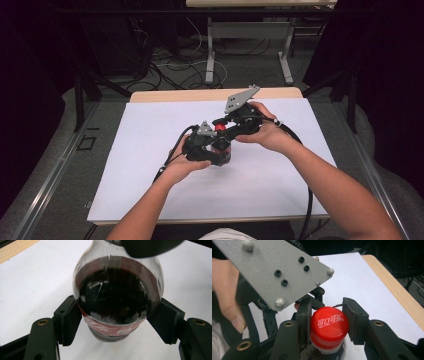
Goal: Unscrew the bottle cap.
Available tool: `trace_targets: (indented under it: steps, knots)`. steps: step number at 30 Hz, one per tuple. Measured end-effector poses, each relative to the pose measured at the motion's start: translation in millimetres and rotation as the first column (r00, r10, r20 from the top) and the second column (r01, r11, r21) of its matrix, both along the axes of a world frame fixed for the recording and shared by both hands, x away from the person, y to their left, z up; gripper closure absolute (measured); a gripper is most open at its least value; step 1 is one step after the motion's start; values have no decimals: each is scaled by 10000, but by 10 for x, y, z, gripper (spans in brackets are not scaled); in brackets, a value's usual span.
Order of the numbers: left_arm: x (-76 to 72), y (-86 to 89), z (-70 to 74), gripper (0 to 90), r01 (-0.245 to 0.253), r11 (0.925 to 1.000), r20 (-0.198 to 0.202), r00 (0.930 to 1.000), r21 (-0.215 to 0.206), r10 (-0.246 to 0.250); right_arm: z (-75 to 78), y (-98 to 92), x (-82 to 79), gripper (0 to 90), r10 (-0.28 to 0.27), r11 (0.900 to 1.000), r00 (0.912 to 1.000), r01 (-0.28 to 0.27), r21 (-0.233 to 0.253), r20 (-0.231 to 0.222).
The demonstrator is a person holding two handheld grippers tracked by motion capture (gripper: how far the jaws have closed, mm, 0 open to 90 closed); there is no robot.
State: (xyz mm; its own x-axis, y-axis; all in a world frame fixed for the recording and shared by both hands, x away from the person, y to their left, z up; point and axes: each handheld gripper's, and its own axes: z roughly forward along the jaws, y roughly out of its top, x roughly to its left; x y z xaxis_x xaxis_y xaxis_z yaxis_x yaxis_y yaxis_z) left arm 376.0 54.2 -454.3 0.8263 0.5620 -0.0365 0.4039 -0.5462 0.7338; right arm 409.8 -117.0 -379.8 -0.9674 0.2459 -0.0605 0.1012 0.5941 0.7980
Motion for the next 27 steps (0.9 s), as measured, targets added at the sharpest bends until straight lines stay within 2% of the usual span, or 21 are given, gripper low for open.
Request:
trace_targets:
  steps: [2,4,7,9,13,15,16,17,18,19,20,21,23,24,27]
  knots:
    - [1,3,-3,311,60,10000,-5,10000,-41,-60,10,7,26,605,395,9991,9991,-392,-163,164]
    - [-1,7,-1,311,141,9999,3,9999,-71,-141,31,8,45,605,741,9965,9972,-736,-399,108]
    - [-13,5,0,311,156,9996,-131,9998,-216,-159,39,-5,88,606,1348,9902,9907,-1341,-400,157]
    - [-11,6,1,311,183,9996,-114,9998,-204,-185,44,-13,107,605,1567,9869,9876,-1561,-415,126]
    - [-3,6,1,310,142,9998,-60,9999,-122,-142,33,-16,117,595,1559,9872,9877,-1553,-358,141]
    - [9,17,5,310,75,9999,20,10000,-123,-75,28,-8,87,453,1052,9939,9942,-1043,-358,229]
    - [14,24,10,311,23,9999,-13,10000,-149,-23,26,-7,79,424,811,9961,9963,-801,-366,276]
    - [21,31,12,311,-13,9998,12,10000,-187,13,27,-12,62,427,590,9975,9976,-574,-417,370]
    - [28,49,30,310,21,10000,-145,9999,-73,-22,19,-14,38,427,252,9991,9987,-237,-345,444]
    - [29,45,16,310,-146,9997,-14,9999,-205,146,18,-18,19,424,23,9990,9992,-6,-445,397]
    - [36,54,21,310,-216,9996,-30,9998,-153,216,18,-25,-4,416,-216,9988,9989,235,-439,417]
    - [41,60,21,311,-275,9995,2,9996,-176,275,13,-37,-22,414,-455,9987,9970,469,-216,623]
    - [50,73,28,310,-383,9991,-55,9993,-189,382,10,-65,-65,415,-970,9952,9942,964,148,474]
    - [58,79,28,311,-428,9988,-54,9991,-219,427,9,-80,-87,420,-1166,9931,9917,1155,224,543]
    - [69,91,31,310,-486,9986,-57,9988,-184,485,-13,-85,-187,450,-1923,9800,9804,1896,607,427]
